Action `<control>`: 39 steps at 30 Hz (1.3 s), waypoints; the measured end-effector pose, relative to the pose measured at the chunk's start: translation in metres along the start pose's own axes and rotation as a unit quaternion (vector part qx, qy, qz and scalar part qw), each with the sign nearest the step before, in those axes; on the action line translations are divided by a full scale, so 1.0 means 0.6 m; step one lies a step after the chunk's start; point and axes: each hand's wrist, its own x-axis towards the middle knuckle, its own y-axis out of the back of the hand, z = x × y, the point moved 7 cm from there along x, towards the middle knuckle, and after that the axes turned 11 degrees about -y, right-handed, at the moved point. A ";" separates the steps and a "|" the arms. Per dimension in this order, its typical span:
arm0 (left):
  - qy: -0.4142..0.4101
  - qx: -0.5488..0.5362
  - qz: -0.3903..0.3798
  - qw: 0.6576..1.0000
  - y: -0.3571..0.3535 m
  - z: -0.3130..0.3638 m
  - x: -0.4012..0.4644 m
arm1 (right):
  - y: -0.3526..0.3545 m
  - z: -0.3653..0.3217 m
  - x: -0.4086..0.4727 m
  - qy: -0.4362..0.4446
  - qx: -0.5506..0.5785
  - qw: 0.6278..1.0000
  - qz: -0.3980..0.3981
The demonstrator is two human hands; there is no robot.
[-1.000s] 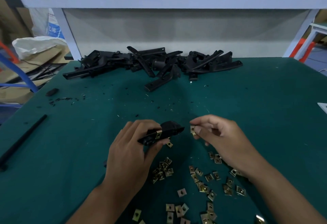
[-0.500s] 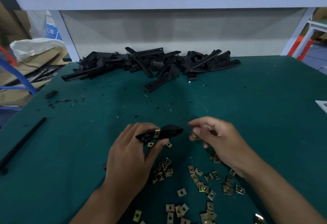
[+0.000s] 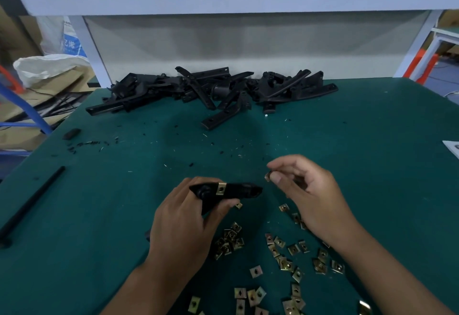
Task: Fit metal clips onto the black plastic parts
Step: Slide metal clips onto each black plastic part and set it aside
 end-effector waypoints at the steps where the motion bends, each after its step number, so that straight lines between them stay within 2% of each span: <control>1: 0.004 0.006 0.002 1.000 0.003 0.002 0.000 | -0.004 -0.006 -0.004 0.004 0.042 0.999 -0.009; 9: 0.010 0.010 -0.003 1.000 0.011 0.015 -0.001 | -0.034 -0.021 -0.021 -0.025 0.147 0.985 -0.088; 17: 0.005 -0.041 -0.047 0.998 -0.005 0.010 -0.001 | -0.040 -0.026 -0.024 -0.035 0.202 0.974 -0.094; 30: 0.027 -0.027 -0.064 0.997 -0.004 0.013 -0.005 | -0.036 -0.024 -0.026 -0.041 0.202 0.977 -0.056; 39: 0.010 -0.016 -0.054 0.998 -0.001 0.017 -0.003 | -0.040 -0.028 -0.028 -0.010 0.168 0.982 -0.084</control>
